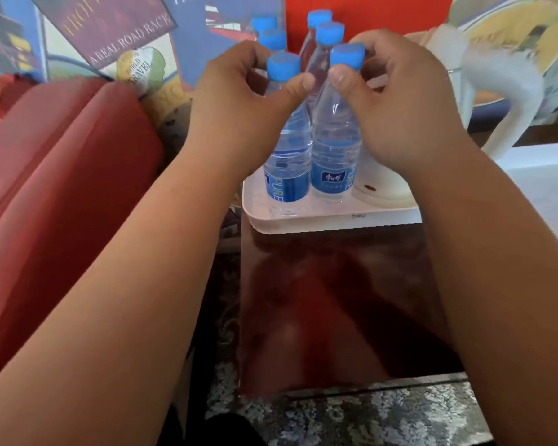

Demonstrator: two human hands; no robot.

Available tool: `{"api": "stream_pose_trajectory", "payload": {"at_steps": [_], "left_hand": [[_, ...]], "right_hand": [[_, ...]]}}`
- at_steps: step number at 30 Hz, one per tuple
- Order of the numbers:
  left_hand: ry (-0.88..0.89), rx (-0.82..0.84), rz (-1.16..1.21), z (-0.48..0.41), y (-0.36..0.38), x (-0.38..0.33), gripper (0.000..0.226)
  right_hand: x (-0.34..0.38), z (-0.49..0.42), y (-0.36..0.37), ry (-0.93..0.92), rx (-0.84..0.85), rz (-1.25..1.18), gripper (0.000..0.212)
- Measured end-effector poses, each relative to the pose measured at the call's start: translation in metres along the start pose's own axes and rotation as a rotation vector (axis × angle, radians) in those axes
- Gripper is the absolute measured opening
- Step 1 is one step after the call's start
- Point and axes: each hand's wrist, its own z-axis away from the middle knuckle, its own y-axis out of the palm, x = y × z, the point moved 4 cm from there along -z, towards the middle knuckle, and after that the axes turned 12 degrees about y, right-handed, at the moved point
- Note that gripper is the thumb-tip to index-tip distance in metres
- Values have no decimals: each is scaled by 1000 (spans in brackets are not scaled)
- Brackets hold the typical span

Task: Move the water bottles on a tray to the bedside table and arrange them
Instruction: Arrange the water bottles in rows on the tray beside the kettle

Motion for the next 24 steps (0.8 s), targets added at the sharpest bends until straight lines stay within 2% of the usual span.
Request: {"api": "stream_pose_trajectory", "payload": {"at_steps": [3,8,12,15,17,20,24], "left_hand": [[5,-43,-5,0,2,2,28],[32,-130,-99,1,6,1,40],[47,-16,-89,0,3,-3,46],[43,166,-29,2,-6,-6,33],[37,203,-13,3,-11,-9,28],[19,150,-65,2,-14,-10,27],[-25,39,-118,3,-11,-8,29]], "right_hand": [[2,-2,-1,-4,35,24,23],[-1,4,1,-16,32,64,29],[-3,2,-6,51,-7,18,36],[-1,-1,-12,131,8,-81,37],[4,-2,-14,121,35,-46,33],[11,1,-13,45,63,78,36],[12,1,-10,2,52,72,33]]}}
